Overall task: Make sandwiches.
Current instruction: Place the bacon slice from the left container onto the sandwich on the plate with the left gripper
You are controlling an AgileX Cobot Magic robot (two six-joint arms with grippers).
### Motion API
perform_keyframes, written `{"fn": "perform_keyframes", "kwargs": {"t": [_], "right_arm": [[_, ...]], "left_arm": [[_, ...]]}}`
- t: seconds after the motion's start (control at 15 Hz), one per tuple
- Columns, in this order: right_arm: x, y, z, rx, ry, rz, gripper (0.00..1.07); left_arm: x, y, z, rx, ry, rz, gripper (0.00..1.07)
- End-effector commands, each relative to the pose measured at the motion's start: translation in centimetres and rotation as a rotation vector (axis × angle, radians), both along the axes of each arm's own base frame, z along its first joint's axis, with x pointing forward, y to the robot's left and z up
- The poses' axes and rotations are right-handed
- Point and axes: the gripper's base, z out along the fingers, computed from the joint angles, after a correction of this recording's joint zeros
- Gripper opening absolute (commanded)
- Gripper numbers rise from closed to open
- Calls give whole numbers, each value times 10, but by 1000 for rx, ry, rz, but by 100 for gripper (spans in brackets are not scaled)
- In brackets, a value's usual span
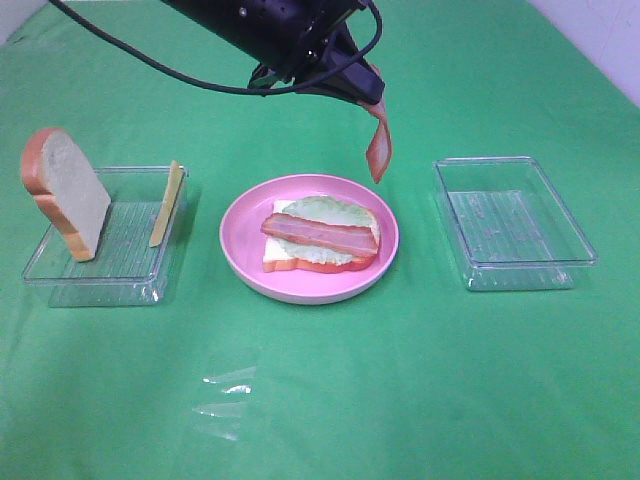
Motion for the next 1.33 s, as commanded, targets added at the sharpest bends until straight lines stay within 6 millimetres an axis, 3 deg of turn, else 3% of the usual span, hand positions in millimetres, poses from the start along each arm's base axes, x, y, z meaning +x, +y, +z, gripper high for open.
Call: {"fn": "perform_keyframes", "kwargs": {"t": [0.07, 0.33, 0.6, 1.0, 1.33], "right_arm": [[-4, 0, -1, 4, -33, 1, 96], [-4, 0, -1, 4, -33, 1, 96], [-4, 0, -1, 4, -33, 1, 96], [-4, 0, -1, 4, -33, 1, 96], [-4, 0, -1, 4, -33, 1, 96]], "left_arm": [[5, -8, -14, -12, 75, -19, 0], [12, -12, -54, 27, 158, -13, 0], [15, -8, -76, 118, 188, 4, 0], [17, 10, -91, 379, 191, 75, 0], [26, 19, -80, 508, 144, 142, 0]]}}
